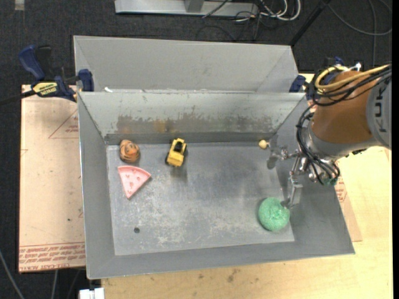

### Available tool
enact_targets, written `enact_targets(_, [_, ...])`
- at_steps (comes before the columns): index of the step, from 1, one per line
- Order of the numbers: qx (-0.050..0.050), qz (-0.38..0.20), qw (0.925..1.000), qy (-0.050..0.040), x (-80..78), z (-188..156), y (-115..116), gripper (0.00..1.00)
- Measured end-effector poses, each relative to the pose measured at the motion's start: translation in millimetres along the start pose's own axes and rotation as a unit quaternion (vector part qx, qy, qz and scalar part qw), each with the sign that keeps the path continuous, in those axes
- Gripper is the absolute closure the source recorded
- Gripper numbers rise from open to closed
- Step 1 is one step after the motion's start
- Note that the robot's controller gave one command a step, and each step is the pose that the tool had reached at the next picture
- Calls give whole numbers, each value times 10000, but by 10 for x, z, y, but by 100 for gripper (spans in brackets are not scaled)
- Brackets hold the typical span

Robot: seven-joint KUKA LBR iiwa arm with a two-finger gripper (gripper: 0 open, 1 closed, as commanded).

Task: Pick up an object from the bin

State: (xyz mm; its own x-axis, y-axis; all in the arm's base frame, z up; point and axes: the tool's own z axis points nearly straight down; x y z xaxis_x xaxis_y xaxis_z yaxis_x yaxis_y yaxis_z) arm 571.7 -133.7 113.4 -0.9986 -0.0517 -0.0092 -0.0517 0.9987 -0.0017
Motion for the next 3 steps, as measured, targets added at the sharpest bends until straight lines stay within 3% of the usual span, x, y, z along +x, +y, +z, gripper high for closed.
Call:
enact_targets(1, [-16, -638, 9980, 40, 275, 398, -6, 0])
enact_targets(2, [-19, -741, 9972, 19, 207, 432, -41, 100])
enact_targets(3, [-19, -763, 9971, 24, 194, 411, -52, 100])
